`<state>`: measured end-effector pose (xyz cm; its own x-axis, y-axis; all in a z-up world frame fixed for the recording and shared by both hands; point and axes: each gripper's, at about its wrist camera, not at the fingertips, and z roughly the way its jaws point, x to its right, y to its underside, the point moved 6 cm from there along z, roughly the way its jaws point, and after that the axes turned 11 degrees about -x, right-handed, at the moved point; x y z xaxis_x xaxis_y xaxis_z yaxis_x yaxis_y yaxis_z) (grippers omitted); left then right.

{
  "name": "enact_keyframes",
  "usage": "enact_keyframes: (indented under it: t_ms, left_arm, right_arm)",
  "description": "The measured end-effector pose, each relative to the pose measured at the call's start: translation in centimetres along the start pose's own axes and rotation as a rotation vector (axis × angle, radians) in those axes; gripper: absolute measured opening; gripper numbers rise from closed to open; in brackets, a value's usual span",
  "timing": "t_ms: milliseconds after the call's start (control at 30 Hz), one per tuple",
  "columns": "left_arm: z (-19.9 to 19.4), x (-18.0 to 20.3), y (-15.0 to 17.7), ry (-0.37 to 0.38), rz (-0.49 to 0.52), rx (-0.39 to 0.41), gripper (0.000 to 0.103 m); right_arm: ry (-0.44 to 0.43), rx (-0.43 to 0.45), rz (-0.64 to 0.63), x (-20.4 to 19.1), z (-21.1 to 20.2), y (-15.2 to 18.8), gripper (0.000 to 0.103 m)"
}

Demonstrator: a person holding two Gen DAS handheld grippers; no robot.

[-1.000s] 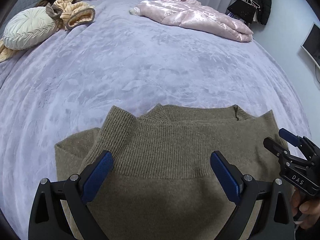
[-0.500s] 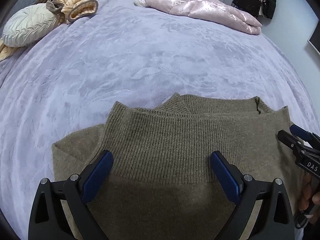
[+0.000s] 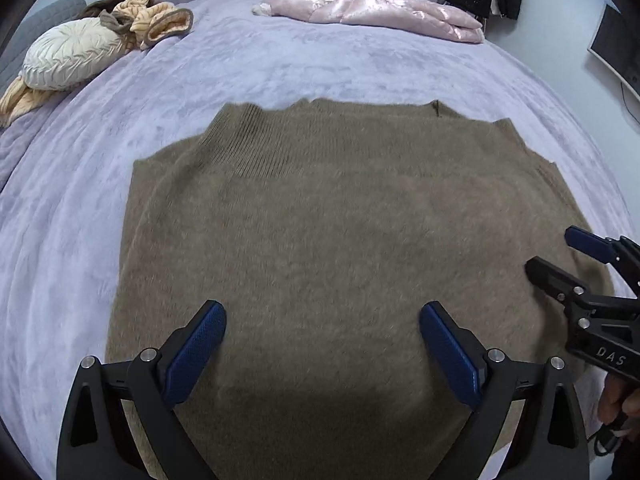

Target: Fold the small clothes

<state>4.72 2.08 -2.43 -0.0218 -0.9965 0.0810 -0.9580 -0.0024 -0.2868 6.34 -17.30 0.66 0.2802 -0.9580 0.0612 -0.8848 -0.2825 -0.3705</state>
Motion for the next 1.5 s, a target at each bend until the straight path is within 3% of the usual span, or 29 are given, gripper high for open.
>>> enact_keyframes:
  t_ms: [67,233,467,533,667,733,833,967,1200,1233,1300,1333,1367,1400,1433,1500]
  left_arm:
    - [-0.3,-0.8,1.2,0.011,-0.010,0.009,0.099]
    - [-1.4,-2.1,3.9,0.040,-0.030,0.013,0.099]
    - [-1.8,-3.0,6.6,0.016,-0.019,0.014,0.098]
    - [-3.6,-3.7,7.4,0.031,-0.057,0.046,0.098]
    - [-5.2,-7.2,8.8,0.084,-0.205,0.063,0.098]
    - [-4.8,-9.5,9.2,0.155,-0.306,0.037,0.098]
    - [-3.6,-11.6,9.3,0.323,-0.405,-0.002,0.098]
    - [-2.7,-11.7,8.5,0.424,-0.377,-0.002,0.098]
    - [-0.8,-9.9,6.1,0.538,-0.334,-0.020,0.098]
    - [-0.8,-9.3,5.7,0.533,-0.316,-0.020,0.097]
    - [-0.6,-8.1,5.1,0.517,-0.291,-0.017,0.075]
    - [-0.5,-8.0,5.1,0.507,-0.293,-0.016,0.056]
    - [-0.3,-8.1,5.2,0.510,-0.299,-0.012,0.049]
    - [-0.2,-8.3,5.3,0.528,-0.310,-0.002,0.048]
    - [-0.1,-8.7,5.4,0.553,-0.325,0.012,0.041]
    - [0.2,-9.4,5.6,0.600,-0.344,0.029,0.040]
  right_arm:
    - [0.014,-0.014,0.007,1.0,0.3,1.6,0.079]
    - [-0.051,0.035,0.103,4.9,-1.4,5.6,0.079]
    - [0.012,0.029,0.096,6.5,-1.8,9.6,0.081]
    - [-0.013,0.000,0.156,7.3,-2.1,10.1,0.081]
    - [-0.028,0.085,0.192,7.1,-5.3,10.3,0.082]
    - [-0.023,0.099,0.163,6.1,-6.2,9.8,0.082]
    - [-0.032,0.111,0.116,4.2,-6.9,8.5,0.082]
    - [-0.052,0.114,0.072,1.6,-7.3,6.4,0.082]
    - [-0.072,0.102,-0.020,-4.0,-7.0,4.2,0.082]
    - [-0.080,0.097,-0.032,-4.8,-6.9,4.0,0.082]
    - [-0.082,0.086,-0.053,-6.1,-6.4,3.0,0.082]
    - [-0.074,0.082,-0.062,-6.7,-6.1,2.4,0.082]
    - [-0.067,0.081,-0.071,-7.3,-6.0,1.6,0.082]
    - [-0.071,0.082,-0.080,-7.9,-5.9,0.7,0.082]
    - [-0.084,0.082,-0.084,-8.5,-5.9,-0.1,0.082]
    - [-0.130,0.064,-0.087,-10.1,-5.8,-2.3,0.082]
